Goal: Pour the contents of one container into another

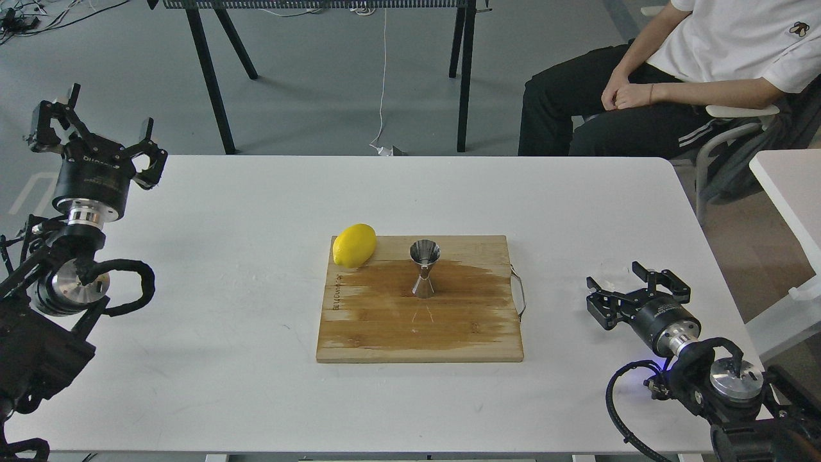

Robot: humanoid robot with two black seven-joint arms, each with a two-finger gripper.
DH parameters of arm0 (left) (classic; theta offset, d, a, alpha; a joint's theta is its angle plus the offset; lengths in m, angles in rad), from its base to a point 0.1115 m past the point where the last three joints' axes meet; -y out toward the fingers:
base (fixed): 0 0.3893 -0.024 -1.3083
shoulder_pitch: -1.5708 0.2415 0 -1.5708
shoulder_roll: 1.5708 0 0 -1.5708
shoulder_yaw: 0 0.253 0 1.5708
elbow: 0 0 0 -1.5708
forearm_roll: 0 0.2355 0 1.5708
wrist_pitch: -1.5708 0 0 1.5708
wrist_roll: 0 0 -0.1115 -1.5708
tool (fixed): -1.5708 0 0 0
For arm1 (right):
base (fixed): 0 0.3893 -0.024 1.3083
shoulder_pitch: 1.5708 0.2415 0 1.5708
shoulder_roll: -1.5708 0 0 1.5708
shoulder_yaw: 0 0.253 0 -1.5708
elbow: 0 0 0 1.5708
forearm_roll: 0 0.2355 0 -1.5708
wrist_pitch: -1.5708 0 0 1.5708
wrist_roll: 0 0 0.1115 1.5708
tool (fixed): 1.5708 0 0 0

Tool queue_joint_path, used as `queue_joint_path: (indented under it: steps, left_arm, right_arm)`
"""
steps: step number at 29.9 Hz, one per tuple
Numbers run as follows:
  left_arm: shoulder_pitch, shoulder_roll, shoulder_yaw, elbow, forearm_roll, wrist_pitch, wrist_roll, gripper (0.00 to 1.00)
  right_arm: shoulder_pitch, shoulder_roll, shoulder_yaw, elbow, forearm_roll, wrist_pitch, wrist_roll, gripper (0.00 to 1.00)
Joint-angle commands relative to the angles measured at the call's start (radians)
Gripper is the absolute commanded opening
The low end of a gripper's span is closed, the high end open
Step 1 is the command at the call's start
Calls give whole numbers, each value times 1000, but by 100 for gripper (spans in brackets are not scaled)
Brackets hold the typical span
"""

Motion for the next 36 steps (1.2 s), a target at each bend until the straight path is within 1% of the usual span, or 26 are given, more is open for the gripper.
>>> queue_joint_path:
  steps: [1, 7, 10, 12, 14, 16, 17, 18, 19, 24, 28, 33, 36]
  left_arm:
    - [0, 1, -1, 0, 1, 1, 0, 100]
    - [0, 1, -4, 0, -1, 1, 0, 100]
    - [0, 0, -4, 0, -1, -1, 0, 100]
    - [0, -6, -6, 0, -1, -2, 0, 100]
    - [-2, -11, -4, 0, -1, -2, 0, 100]
    - [-3, -19, -4, -1, -1, -1, 0, 100]
    - [-6, -28, -4, -1, -1, -1, 0, 100]
    - [-8, -37, -6, 0, -1, -1, 0, 100]
    - [-9, -42, -7, -1, -1, -1, 0, 100]
    - [-14, -48, -1, -3, -1, -2, 0, 100]
    - [-12, -48, 0, -28, -1, -2, 0, 100]
    - [-12, -46, 0, -31, -1, -2, 0, 100]
    - [-8, -46, 0, -37, -1, -2, 0, 100]
  right_arm:
    - [34, -2, -9, 2, -4, 44, 1, 100]
    - [106, -25, -9, 27, -11, 105, 10, 100]
    - [145, -62, -10, 55, -30, 141, 38, 100]
    - [180, -74, -10, 53, -70, 164, 88, 100]
    - [220, -82, -12, 42, -131, 199, 167, 100]
    - [252, -91, -12, 39, -208, 217, 265, 100]
    - [261, -95, -12, 36, -237, 217, 306, 100]
    - [273, -98, -12, 33, -263, 217, 340, 100]
    - [289, -100, -15, 27, -282, 217, 361, 100]
    - [362, -100, -55, -5, -305, 217, 366, 100]
    - [404, -100, -56, -16, -305, 217, 366, 100]
    - [419, -103, -50, -11, -304, 217, 366, 100]
    - [433, -128, -47, -11, -304, 217, 368, 100]
